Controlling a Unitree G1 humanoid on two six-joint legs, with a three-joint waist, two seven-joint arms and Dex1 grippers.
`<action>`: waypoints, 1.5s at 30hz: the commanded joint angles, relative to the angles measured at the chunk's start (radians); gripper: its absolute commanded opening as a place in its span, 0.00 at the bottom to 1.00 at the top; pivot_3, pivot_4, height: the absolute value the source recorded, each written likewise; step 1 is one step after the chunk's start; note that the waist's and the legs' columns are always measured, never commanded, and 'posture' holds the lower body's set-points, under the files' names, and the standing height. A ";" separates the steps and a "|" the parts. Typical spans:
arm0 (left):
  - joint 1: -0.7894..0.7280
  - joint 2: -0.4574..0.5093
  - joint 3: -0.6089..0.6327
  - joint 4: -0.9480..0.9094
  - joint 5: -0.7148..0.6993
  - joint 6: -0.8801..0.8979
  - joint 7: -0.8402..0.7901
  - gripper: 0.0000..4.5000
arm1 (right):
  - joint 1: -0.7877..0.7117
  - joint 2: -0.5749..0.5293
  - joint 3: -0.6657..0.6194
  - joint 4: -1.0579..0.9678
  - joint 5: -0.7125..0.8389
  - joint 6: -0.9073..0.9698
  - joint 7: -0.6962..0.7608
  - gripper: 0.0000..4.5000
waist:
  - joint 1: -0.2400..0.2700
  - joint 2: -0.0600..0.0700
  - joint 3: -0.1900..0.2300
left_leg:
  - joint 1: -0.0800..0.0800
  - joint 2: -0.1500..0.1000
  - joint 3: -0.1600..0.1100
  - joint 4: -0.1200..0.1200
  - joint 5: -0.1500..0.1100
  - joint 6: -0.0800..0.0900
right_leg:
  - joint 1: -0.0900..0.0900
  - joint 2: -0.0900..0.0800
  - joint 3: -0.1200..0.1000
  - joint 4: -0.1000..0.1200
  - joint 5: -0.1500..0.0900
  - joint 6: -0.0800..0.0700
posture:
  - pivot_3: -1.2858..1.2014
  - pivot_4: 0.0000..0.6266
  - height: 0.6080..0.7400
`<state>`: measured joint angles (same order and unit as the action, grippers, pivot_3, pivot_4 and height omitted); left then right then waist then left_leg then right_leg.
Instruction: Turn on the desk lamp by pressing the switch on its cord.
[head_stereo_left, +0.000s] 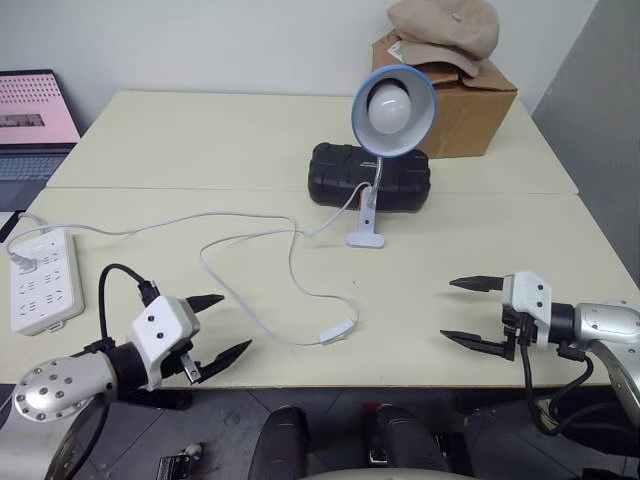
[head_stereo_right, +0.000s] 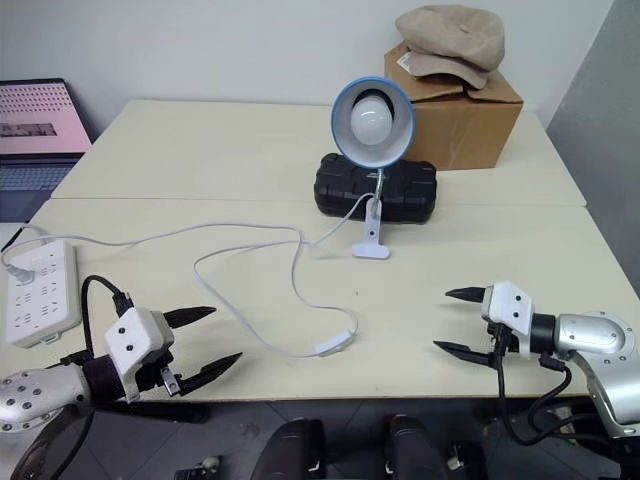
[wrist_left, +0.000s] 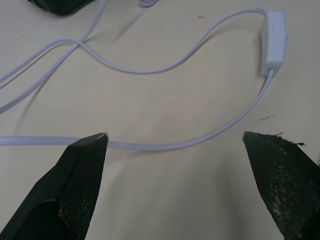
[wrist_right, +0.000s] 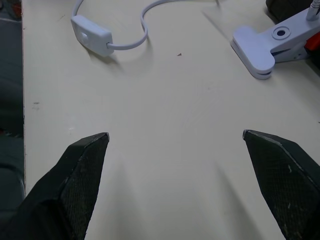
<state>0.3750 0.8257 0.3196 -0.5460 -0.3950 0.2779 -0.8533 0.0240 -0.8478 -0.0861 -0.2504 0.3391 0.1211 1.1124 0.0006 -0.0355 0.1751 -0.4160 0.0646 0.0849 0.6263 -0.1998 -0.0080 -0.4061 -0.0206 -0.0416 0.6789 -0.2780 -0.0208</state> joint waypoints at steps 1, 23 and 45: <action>-0.008 -0.002 0.013 -0.040 -0.004 -0.004 -0.004 1.00 | -0.009 -0.007 -0.014 -0.008 0.004 -0.024 0.010 1.00 | 0.000 0.000 0.000 | 0.000 0.000 0.000 0.000 0.000 0.000 | 0.000 0.000 0.000 0.000 0.000 0.000 | 0.52 0.24 1.00; -0.122 0.011 -0.124 -0.105 -0.013 0.111 -0.029 1.00 | -0.028 -0.010 0.007 -0.102 0.005 0.075 -0.055 1.00 | 0.001 0.000 0.000 | 0.000 0.000 0.000 0.000 0.000 0.000 | 0.000 0.000 0.000 0.000 0.000 0.001 | 0.52 0.24 1.00; -0.441 -0.120 -0.593 0.138 0.227 0.012 -0.049 1.00 | 0.063 -0.142 -0.106 -0.434 0.134 0.515 -0.121 1.00 | 0.007 0.000 0.000 | 0.000 -0.001 -0.001 0.001 0.000 0.000 | 0.001 0.000 0.000 0.000 0.003 0.005 | 0.52 0.24 1.00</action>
<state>-0.0423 0.7191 -0.2637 -0.4185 -0.1804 0.3144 -0.9052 0.0901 -0.9764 -0.1562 -0.6416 0.4546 0.6233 1.0000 0.0079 -0.0356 0.1749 -0.4164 0.0638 0.0834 0.6279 -0.1997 -0.0079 -0.4051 -0.0204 -0.0419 0.6794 -0.2750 -0.0155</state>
